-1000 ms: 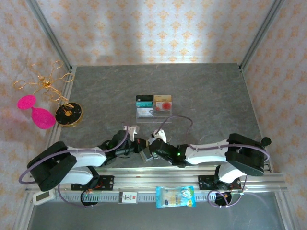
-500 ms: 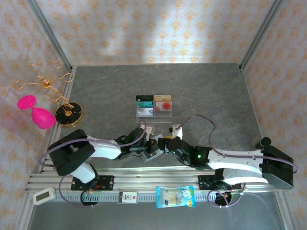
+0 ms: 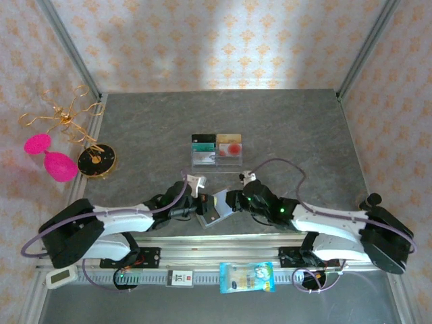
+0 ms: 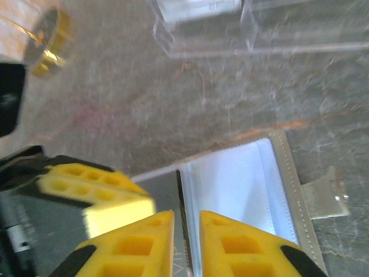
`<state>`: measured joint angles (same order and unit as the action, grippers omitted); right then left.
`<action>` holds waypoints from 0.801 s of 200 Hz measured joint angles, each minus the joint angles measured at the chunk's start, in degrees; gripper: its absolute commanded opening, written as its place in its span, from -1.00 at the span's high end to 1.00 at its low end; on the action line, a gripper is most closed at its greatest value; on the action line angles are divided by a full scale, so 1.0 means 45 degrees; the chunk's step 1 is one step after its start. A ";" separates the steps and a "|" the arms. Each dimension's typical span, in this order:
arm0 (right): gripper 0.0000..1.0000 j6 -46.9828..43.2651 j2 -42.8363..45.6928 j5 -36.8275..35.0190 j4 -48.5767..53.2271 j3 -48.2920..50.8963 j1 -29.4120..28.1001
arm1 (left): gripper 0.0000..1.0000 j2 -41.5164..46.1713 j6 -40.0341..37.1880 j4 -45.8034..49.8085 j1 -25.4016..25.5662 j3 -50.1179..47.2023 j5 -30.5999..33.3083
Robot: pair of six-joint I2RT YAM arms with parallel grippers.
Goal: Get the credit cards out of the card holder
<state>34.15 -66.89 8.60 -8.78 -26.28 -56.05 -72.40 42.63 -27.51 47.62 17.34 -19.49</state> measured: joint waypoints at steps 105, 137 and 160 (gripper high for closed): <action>0.55 -0.1020 -0.4561 0.3079 -0.0015 -0.1953 0.0296 | 0.86 0.0573 0.0005 0.0364 -0.1044 -0.1622 0.0287; 0.54 -0.0724 -0.4721 0.3045 -0.0049 -0.1953 0.0340 | 0.93 -0.0529 -0.0568 -0.0019 -0.1549 -0.0879 -0.0068; 0.55 -0.0432 -0.4736 0.3050 -0.0146 -0.1953 0.0423 | 1.00 -0.0651 -0.0695 -0.0073 -0.1666 -0.0806 -0.0291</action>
<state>32.21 -88.20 22.33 -9.43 -35.07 -54.15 -75.33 39.51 -27.83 40.12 13.72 -20.80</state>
